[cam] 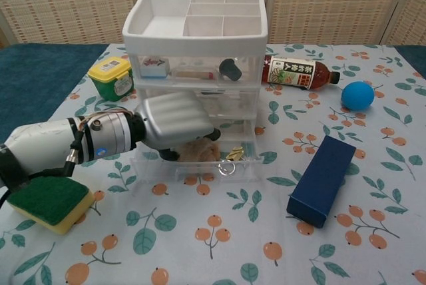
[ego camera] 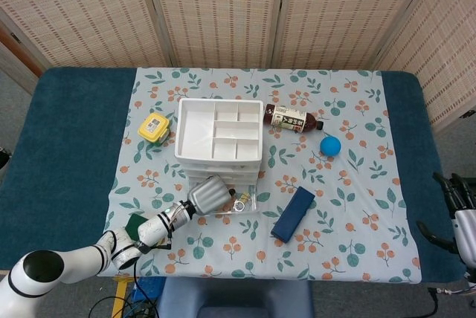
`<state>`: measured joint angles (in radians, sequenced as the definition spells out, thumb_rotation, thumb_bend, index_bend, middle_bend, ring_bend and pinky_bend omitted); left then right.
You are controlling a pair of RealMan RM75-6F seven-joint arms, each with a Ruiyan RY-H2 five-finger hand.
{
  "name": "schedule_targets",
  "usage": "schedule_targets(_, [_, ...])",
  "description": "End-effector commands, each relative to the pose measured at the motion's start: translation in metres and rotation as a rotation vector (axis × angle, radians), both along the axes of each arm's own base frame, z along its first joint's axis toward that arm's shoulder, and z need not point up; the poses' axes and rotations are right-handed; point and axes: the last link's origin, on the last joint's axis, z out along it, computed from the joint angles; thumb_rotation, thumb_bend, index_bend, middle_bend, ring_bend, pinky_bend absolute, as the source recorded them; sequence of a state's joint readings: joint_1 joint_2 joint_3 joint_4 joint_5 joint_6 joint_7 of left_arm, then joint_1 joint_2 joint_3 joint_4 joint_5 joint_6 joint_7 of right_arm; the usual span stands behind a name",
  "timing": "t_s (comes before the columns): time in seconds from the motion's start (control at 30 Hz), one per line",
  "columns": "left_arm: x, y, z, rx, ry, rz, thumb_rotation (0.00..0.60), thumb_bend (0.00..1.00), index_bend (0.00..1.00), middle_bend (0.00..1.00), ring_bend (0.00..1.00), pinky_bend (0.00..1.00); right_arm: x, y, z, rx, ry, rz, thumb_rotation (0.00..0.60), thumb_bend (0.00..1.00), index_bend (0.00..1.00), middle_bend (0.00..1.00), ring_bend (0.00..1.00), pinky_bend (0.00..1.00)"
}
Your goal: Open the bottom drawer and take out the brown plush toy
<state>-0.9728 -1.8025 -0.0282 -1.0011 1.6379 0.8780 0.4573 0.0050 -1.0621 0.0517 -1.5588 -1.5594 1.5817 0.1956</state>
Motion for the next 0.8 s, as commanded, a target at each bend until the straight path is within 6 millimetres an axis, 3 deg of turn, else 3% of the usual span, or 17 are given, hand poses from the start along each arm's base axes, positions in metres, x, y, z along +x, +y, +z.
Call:
schedule_targets(0.03, [0.0011,0.0001,-0.0001,-0.006,-0.01,0.009,0.6,0.16,0.47,0.95,1.0,1.0,-0.0002,-0.0002,0.0003,-0.001,0.0,0.0,0.6,0.26,0.01,0.13,0.07,0.15])
schedule_targets(0.8, [-0.0001,-0.0046,0.0015,-0.057,-0.055,0.061,0.6,0.3,0.65,0.97,1.0,1.0,-0.0007,-0.003,-0.0006,0.0,-0.004,0.004,0.6,0.26,0.01,0.13,0.07,0.15])
